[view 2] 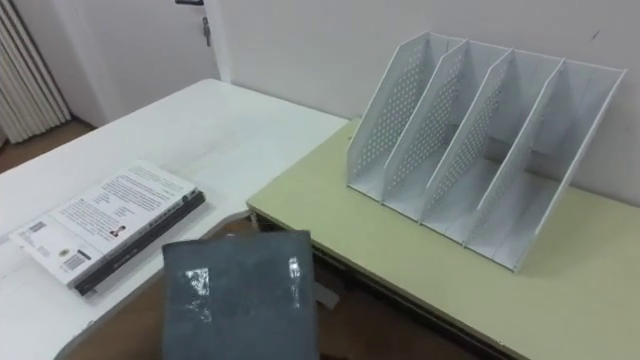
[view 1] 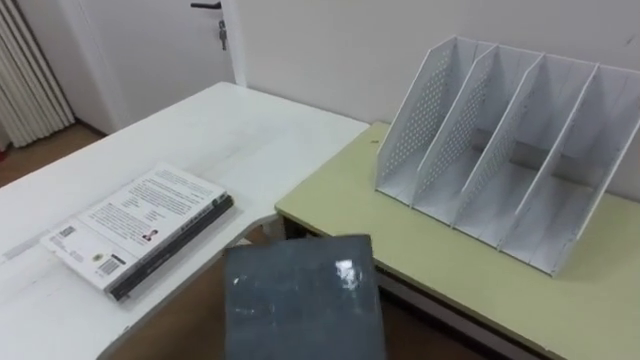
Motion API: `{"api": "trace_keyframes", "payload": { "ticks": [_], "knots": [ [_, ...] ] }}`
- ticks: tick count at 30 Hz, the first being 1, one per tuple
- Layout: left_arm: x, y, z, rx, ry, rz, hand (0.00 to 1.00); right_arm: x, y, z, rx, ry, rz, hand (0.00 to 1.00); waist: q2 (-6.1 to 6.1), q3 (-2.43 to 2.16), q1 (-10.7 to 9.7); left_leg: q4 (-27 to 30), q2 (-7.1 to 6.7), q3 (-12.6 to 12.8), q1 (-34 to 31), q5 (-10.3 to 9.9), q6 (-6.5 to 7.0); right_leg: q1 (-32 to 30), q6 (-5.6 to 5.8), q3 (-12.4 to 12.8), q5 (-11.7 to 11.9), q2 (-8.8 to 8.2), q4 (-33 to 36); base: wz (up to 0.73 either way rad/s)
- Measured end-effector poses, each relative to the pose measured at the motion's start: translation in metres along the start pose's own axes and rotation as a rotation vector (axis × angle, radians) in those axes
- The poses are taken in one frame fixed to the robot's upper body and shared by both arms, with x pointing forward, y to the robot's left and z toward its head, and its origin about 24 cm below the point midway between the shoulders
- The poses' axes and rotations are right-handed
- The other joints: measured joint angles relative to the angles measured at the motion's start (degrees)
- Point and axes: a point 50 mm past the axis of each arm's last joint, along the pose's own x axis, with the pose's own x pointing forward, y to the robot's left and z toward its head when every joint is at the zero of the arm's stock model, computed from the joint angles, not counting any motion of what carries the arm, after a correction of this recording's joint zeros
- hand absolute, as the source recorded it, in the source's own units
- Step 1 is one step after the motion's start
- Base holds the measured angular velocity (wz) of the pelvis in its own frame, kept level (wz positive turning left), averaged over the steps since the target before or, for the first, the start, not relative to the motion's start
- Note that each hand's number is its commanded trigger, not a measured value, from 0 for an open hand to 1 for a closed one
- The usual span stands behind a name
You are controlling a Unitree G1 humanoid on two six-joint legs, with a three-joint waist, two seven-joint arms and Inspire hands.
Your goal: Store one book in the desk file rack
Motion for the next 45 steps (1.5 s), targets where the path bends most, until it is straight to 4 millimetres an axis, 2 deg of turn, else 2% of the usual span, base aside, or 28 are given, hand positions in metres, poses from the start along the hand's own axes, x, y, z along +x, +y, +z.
{"api": "trace_keyframes", "payload": {
  "ticks": [3,6,7,11,15,20,25,29,33,35,39,41,45],
  "knots": [
    [-0.011,0.012,-0.018,0.036,0.099,0.136,0.00,-0.001,-0.004,0.028,-0.119,-0.069,-0.053,1.00,-0.58,0.28,-1.60,-0.48,0.05,-0.16,0.94,-0.01,-0.01,0.85,0.00,-0.17,0.33,0.24,-0.96,0.01],
    [-0.016,0.019,-0.039,0.073,0.191,0.248,0.00,-0.005,-0.007,0.055,-0.232,-0.156,-0.119,1.00,-0.62,0.19,-2.64,-0.95,0.16,-0.01,1.40,-0.05,-0.08,1.79,-0.05,-0.16,0.81,0.58,-2.10,-0.03],
    [-0.017,0.021,-0.047,0.095,0.222,0.286,0.00,-0.008,-0.007,0.066,-0.294,-0.187,-0.152,1.00,-0.66,0.30,-3.22,-1.02,0.10,0.00,1.76,0.00,-0.11,1.91,-0.04,-0.12,0.82,0.59,-2.16,-0.04],
    [-0.019,0.027,-0.074,0.064,0.224,0.427,0.00,-0.019,-0.006,0.103,-0.498,-0.292,-0.300,1.00,-0.78,0.37,-4.32,-2.38,0.12,0.03,3.09,0.05,-0.16,2.76,0.03,0.04,0.86,0.96,-3.24,-0.05],
    [-0.017,0.032,-0.093,0.040,0.219,0.550,0.00,-0.019,-0.004,0.123,-0.625,-0.376,-0.405,1.00,-1.16,0.38,-4.71,-2.79,0.30,-0.01,3.24,0.06,-0.17,2.98,0.05,0.35,1.31,1.35,-4.63,-0.06],
    [-0.013,0.033,-0.110,-0.003,0.169,0.645,0.00,-0.010,0.009,0.147,-0.754,-0.491,-0.503,1.00,-1.81,0.32,-4.84,-2.93,0.27,0.55,3.25,0.07,-0.17,2.75,0.16,1.22,1.44,1.81,-5.02,-0.10],
    [-0.023,0.037,-0.131,-0.036,0.200,0.778,0.00,-0.016,0.022,0.161,-0.868,-0.589,-0.603,1.00,-2.49,0.38,-5.00,-3.00,0.41,0.28,3.27,0.07,-0.17,3.76,0.19,0.28,1.58,1.49,-6.50,0.09],
    [-0.024,0.037,-0.143,-0.076,0.209,0.864,0.00,-0.019,0.032,0.184,-1.015,-0.680,-0.740,1.00,-2.46,0.40,-4.77,-3.01,0.42,0.41,3.09,0.07,-0.17,4.09,0.41,0.16,2.00,1.69,-7.42,0.03],
    [-0.027,0.037,-0.153,-0.121,0.196,0.931,0.00,-0.031,0.036,0.194,-1.022,-0.831,-0.861,1.00,-2.61,0.29,-3.90,-3.06,0.50,0.38,3.08,0.07,-0.17,4.65,0.47,-0.06,2.41,1.80,-8.48,0.04],
    [-0.031,0.036,-0.159,-0.138,0.207,0.962,0.00,-0.041,0.037,0.199,-1.036,-0.908,-0.979,1.00,-2.72,0.18,-3.47,-3.15,0.53,0.34,2.99,0.07,-0.16,4.80,0.50,-0.23,2.57,1.81,-8.90,0.05],
    [-0.034,0.035,-0.161,-0.137,0.214,0.993,0.00,-0.043,0.033,0.214,-0.990,-0.984,-1.067,1.00,-3.02,0.04,-3.68,-3.16,0.51,-0.28,2.81,0.08,-0.15,4.86,0.49,-1.05,2.58,1.66,-8.85,0.09],
    [-0.035,0.036,-0.160,-0.125,0.221,1.013,0.00,-0.044,0.029,0.225,-0.939,-1.031,-1.129,1.00,-3.42,-0.21,-3.54,-3.14,0.55,-0.41,2.68,0.09,-0.14,4.85,0.44,-1.43,2.61,1.63,-8.86,0.07],
    [-0.038,0.033,-0.168,-0.158,0.210,1.053,0.00,-0.049,0.041,0.244,-0.909,-1.157,-1.169,1.00,-3.45,-0.23,-3.43,-3.12,0.54,-0.52,2.62,0.09,-0.14,4.82,0.43,-1.50,2.61,1.62,-8.92,0.01]
  ]
}}
